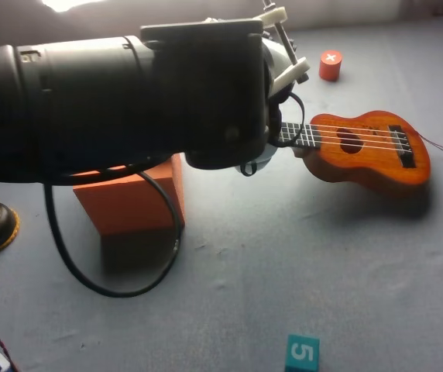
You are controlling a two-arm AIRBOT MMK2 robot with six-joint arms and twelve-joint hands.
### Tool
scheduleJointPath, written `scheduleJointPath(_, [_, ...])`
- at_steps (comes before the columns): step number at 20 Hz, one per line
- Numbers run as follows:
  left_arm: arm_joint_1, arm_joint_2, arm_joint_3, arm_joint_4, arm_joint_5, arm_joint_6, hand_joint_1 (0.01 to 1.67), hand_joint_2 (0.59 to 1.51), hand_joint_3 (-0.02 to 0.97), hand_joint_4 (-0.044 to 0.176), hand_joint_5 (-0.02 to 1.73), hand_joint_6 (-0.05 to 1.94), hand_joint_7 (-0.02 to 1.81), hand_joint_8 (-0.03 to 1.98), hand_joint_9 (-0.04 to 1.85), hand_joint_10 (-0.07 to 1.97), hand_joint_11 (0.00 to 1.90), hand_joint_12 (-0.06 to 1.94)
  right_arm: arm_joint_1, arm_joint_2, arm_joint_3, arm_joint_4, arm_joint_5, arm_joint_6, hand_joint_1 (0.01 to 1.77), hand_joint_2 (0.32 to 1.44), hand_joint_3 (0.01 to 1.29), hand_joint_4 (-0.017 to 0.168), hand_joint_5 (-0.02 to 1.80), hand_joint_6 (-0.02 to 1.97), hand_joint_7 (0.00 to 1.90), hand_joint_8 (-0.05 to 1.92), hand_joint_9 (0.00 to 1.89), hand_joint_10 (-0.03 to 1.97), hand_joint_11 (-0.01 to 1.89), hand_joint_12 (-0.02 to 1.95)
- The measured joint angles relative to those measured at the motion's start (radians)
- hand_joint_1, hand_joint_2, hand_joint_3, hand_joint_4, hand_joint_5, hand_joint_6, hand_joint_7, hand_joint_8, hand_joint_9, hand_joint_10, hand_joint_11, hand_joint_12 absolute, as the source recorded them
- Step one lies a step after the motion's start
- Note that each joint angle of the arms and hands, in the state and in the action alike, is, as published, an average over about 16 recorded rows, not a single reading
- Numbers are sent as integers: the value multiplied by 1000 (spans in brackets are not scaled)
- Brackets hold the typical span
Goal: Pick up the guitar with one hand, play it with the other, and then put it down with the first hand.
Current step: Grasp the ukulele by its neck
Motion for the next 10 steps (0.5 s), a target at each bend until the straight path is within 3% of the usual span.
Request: scheduleJointPath(10, [61,-62,65,52,22,-32,1192,1024,5,75,20,-6,14,-11,18,6,16,7,-7,10,50,-207,8,217,136,1349,17,5,75,21,39,15,26,7,19,0])
